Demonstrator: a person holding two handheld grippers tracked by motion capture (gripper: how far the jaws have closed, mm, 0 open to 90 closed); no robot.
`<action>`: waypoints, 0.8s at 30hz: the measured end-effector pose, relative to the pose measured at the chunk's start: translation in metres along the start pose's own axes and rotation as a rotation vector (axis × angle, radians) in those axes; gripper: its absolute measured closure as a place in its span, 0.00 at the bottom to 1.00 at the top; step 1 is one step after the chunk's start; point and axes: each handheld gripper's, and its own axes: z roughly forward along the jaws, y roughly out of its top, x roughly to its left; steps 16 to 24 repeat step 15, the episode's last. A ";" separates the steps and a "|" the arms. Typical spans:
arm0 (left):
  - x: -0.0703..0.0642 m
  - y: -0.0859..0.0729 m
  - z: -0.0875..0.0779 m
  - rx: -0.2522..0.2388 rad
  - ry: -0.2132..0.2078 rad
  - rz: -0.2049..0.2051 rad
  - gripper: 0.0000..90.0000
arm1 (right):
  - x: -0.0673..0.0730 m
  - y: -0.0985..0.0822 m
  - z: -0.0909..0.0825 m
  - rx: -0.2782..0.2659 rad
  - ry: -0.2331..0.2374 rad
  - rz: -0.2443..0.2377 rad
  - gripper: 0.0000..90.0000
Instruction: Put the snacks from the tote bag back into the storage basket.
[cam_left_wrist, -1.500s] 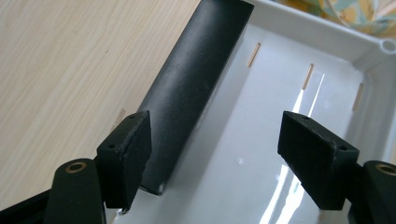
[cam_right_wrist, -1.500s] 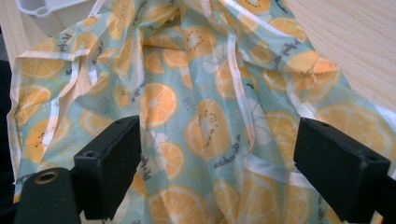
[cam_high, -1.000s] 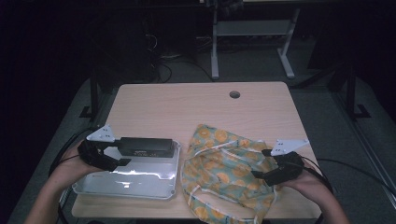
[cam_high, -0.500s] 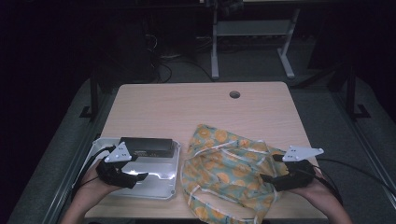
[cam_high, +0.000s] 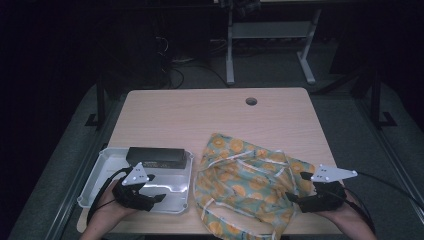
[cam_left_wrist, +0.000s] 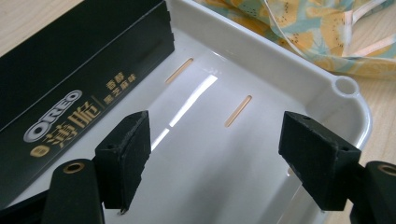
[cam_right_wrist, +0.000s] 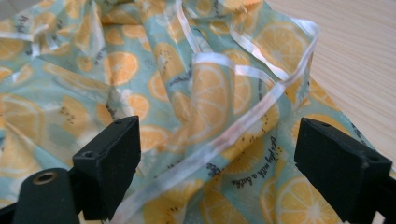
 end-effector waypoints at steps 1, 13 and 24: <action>-0.001 0.000 0.001 0.002 -0.004 -0.001 0.28 | 0.000 -0.001 0.001 0.001 -0.003 0.002 0.16; -0.002 0.001 0.006 0.004 -0.029 -0.002 0.27 | 0.000 -0.004 0.002 0.006 0.011 0.008 0.15; -0.002 0.001 0.006 0.008 -0.031 0.001 0.27 | 0.000 -0.004 0.002 0.003 0.011 0.008 0.15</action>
